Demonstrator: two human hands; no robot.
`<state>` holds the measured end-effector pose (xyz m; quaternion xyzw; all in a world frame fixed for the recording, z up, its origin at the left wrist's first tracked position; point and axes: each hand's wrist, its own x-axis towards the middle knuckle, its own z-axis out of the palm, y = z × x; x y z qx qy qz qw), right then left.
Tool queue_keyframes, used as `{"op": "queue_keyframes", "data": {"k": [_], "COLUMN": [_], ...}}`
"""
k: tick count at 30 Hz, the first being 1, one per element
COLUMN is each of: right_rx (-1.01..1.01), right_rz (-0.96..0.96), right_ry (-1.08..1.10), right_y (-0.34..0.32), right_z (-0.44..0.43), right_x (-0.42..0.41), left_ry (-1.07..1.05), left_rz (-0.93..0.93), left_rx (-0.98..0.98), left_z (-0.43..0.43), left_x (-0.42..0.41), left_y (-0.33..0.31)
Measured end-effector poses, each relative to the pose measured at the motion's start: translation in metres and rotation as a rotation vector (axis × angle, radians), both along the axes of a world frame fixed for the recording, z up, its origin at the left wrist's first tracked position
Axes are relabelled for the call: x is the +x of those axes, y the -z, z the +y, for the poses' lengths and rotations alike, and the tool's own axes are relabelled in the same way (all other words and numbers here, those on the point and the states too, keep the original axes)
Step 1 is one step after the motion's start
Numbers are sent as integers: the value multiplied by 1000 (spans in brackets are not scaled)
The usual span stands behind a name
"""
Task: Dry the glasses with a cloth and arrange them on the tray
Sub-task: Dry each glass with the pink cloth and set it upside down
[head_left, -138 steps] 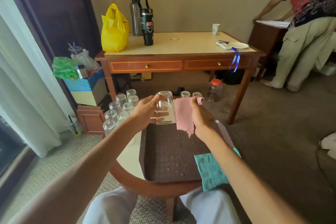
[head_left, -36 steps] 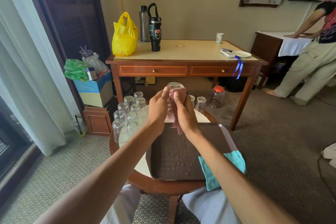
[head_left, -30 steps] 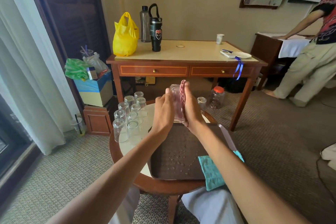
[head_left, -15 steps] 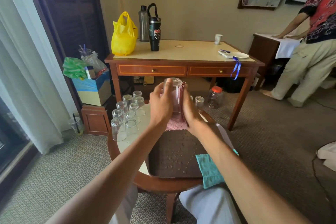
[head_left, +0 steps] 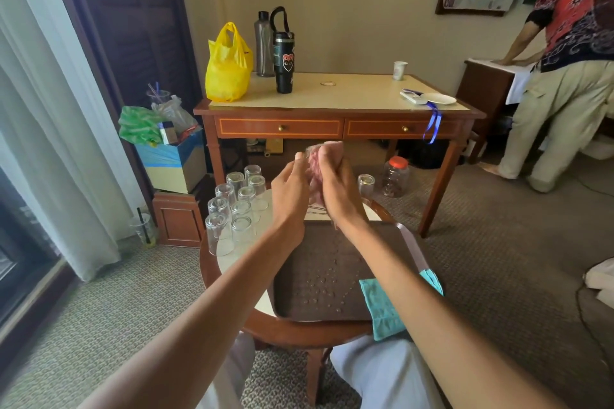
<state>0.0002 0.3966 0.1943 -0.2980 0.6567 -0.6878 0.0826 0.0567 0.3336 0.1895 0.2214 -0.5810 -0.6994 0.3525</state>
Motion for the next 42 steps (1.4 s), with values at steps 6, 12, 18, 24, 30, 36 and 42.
{"op": "queue_keyframes", "data": {"k": [6,12,18,24,30,36,42], "right_rx": [38,63,214,81,-16,165,190], "right_rz": [-325,-447,-113,-6,-118,-227,-182], "right_ry": [9,-111,-175,-101,-42,-42,-112], "right_y": [-13,-9,13,20,-1,-6,19], "right_z": [-7,-4,-1,0,-1,3,1], "right_x": [-13,-7,19,19,3,-3,5], "left_ry": [5,-36,-143,-18,80,48,-90], "left_rz": [75,33,-44,4,-21,31,19], "left_rx": [-185,-52,-12,121,87,-35,51], "left_z": [13,11,-10,-19,-3,8,-7], "left_x": [3,5,4,4,2,0,-9], "left_y": [-1,-12,-10,4,3,9,11]}}
